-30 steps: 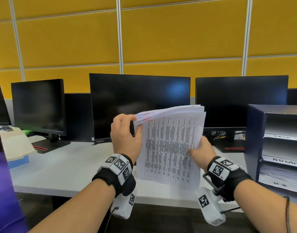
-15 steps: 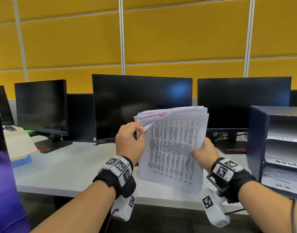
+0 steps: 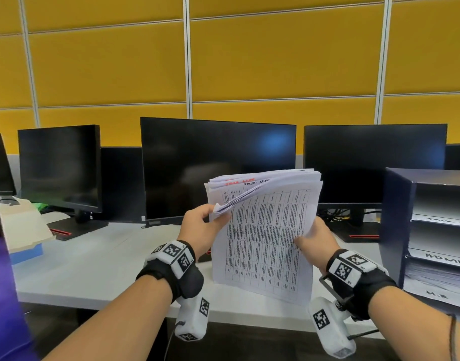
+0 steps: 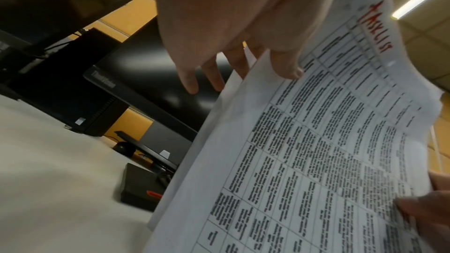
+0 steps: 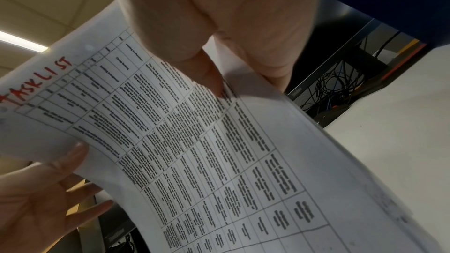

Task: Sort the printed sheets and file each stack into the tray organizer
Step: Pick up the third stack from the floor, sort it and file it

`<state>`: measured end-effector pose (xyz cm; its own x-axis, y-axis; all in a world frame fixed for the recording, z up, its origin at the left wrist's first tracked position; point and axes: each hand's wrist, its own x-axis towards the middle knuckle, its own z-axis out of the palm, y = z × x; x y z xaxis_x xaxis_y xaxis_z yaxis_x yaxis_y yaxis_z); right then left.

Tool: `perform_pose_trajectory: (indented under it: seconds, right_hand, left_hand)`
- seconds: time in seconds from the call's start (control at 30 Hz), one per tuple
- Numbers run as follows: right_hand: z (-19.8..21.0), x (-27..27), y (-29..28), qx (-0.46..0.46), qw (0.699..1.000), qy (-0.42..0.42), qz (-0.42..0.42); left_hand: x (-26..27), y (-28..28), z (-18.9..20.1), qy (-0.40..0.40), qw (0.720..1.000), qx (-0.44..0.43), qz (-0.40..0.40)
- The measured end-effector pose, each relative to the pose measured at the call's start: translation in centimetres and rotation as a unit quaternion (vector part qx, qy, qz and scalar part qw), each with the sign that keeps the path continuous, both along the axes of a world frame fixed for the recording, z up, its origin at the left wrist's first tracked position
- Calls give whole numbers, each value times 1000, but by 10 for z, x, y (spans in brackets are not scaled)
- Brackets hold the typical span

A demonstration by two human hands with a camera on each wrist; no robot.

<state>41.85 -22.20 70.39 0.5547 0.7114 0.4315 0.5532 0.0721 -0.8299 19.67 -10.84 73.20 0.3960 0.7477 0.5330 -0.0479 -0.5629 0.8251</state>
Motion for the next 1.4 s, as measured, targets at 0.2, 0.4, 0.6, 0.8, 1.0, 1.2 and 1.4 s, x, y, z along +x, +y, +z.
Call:
perform_pose_trajectory:
  seconds: [0.2,0.4,0.6,0.8,1.0,1.2,1.4]
  right_hand:
    - [0,0,-4,19,999,35,34]
    - [-4,4,-2,16,996,57,61]
    - [-7,8,-2,15,995,87,44]
    - [-6,6,0,25,993,112,38]
    - [-6,3,3,105,956,263,72]
    - [-6,-3,3,59,992,104,-43]
    - [6,8,-21,69,988,88,-106]
  left_hand:
    - [5,8,-4,-19,997,-71,-39]
    - [10,20,-9,-45,989,-115,-78]
    - [13,24,-14,-46,985,-133,-98]
    - [15,29,-18,-19,994,-97,-50]
    - [4,36,-27,-23,993,-113,-16]
    - [-4,42,-26,-68,989,-112,66]
    - [-30,52,-14,-90,968,-85,218]
